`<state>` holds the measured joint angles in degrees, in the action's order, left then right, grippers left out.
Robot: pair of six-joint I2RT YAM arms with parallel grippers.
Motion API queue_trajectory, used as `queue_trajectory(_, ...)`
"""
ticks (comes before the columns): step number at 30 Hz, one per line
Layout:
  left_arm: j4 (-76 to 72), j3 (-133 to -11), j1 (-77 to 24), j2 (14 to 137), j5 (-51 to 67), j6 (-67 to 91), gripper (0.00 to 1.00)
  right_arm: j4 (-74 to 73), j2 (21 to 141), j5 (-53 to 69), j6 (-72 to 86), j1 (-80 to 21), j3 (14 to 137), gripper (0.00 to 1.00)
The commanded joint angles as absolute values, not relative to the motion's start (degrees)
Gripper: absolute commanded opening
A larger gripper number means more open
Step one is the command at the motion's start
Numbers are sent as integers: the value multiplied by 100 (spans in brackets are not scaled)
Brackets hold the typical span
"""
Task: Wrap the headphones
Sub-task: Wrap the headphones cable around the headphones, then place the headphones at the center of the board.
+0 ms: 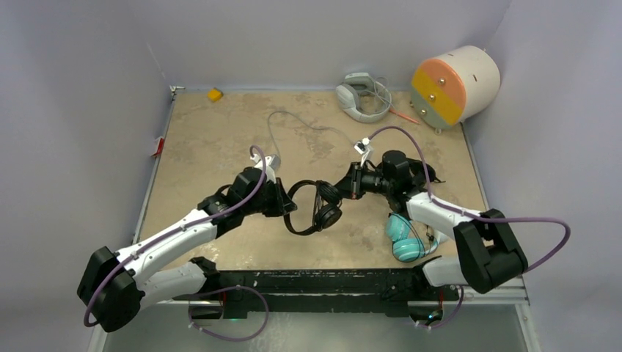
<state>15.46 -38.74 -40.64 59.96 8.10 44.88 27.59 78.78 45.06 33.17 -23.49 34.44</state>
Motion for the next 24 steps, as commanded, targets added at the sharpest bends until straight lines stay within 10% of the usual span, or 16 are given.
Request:
queue_trajectory(1,398,-3606,-4096,5835,444,5289,0,3841,7610,4109,4366,-2312,3130,0)
queue_trajectory(24,296,-2585,-4098,6104,-1689,7252,0,4601,8570,2748,5311,-3463,2226,0)
